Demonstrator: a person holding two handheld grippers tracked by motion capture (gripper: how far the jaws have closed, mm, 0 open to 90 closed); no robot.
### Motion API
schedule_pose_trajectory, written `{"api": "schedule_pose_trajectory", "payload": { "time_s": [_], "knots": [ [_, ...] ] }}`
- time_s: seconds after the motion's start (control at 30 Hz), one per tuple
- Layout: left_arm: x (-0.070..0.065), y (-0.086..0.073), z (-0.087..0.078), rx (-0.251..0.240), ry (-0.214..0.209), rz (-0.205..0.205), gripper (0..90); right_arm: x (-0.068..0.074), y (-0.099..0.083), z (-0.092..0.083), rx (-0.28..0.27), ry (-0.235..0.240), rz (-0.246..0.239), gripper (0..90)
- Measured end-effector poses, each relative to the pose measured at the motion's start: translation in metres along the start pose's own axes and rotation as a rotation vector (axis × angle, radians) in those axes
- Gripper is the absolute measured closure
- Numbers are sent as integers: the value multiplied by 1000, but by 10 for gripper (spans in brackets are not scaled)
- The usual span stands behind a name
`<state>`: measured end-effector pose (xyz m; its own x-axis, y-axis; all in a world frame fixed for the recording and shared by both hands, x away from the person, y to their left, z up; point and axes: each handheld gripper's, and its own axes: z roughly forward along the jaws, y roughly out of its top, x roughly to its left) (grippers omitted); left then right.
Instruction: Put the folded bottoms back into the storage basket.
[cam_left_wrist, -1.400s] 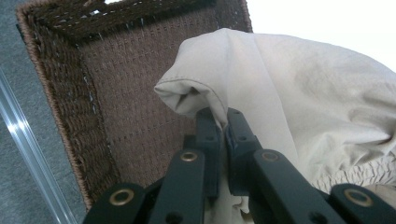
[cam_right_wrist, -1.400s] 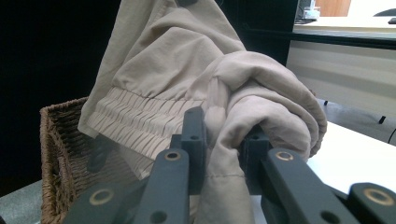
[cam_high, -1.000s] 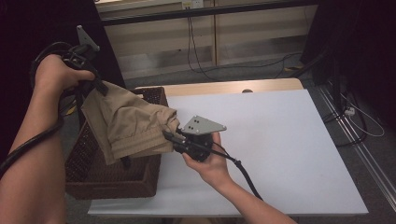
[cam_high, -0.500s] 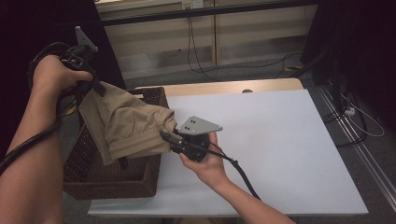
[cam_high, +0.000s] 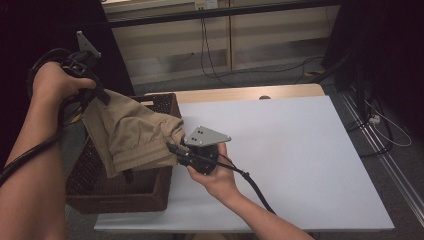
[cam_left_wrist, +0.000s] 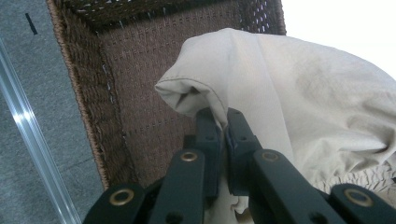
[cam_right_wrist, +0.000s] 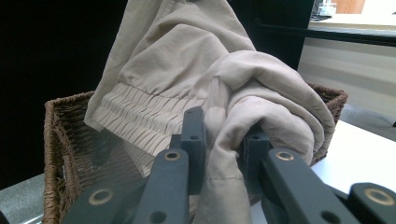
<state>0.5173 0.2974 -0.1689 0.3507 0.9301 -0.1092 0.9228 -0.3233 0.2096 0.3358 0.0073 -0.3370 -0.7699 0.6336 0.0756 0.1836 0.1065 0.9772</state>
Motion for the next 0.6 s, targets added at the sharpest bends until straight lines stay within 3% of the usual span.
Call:
{"api": "schedule_pose_trajectory", "payload": {
  "time_s": [0.6],
  "knots": [
    [13,-8,0,-12,1,-23,864,12,1,12,6,20,-16,766]
  ]
}}
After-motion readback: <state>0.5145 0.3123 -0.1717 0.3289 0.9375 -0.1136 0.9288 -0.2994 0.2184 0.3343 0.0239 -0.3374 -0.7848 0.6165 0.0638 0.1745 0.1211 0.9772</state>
